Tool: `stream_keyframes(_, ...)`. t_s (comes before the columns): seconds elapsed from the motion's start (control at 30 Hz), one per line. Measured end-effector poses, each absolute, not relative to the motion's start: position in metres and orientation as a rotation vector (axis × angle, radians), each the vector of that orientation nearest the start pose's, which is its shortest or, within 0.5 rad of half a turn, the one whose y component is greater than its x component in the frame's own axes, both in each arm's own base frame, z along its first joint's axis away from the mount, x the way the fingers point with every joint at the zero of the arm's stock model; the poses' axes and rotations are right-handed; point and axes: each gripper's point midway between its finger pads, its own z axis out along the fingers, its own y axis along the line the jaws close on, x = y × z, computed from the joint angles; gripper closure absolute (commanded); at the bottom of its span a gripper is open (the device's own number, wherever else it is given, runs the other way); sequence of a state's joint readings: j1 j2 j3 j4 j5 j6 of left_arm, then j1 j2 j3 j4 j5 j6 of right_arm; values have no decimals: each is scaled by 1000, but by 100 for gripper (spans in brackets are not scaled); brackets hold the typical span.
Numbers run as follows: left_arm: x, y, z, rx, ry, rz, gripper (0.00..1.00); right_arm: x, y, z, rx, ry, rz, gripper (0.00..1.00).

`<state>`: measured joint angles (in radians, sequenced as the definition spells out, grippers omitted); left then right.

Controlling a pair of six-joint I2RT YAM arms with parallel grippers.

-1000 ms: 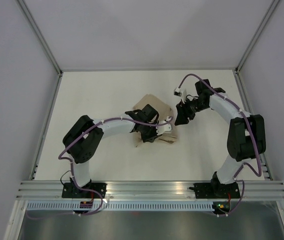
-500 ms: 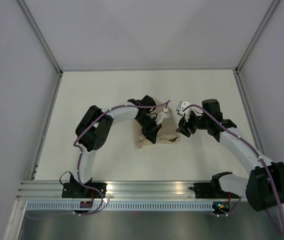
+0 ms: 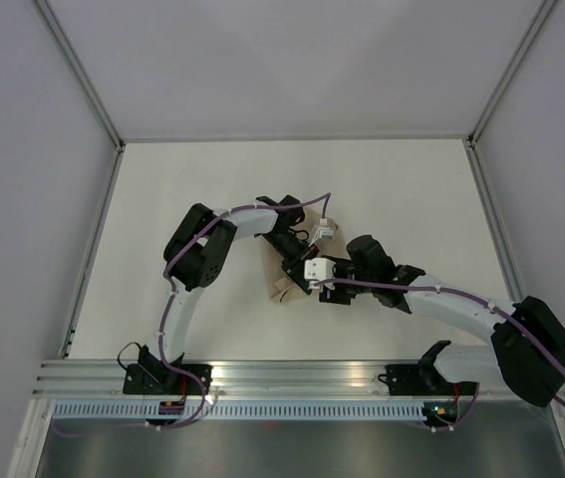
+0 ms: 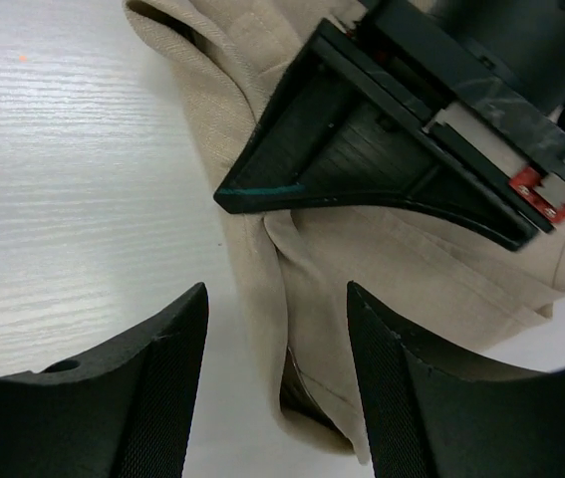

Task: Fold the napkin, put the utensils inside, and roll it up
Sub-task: Roll the napkin at the center of the board.

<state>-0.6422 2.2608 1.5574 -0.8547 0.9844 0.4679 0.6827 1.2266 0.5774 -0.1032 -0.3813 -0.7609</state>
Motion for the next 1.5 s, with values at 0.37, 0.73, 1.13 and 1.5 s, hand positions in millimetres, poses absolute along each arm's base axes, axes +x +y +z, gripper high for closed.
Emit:
stream_keyframes(0.37, 214, -337, 17, 1455, 2446, -1622, 98, 227, 243, 30, -1771, 1610, 341, 39)
stream_keyframes(0.73, 215, -336, 17, 1381, 2469, -1724, 98, 222, 255, 34, -1816, 1485, 276, 39)
stream_keyframes(1.13, 215, -336, 17, 1357, 2469, -1756, 98, 224, 261, 23, -1884, 1419, 195, 51)
stream_keyframes(1.5, 219, -332, 17, 1337, 2480, -1753, 72, 225, 264, 17, -1974, 1452, 196, 78)
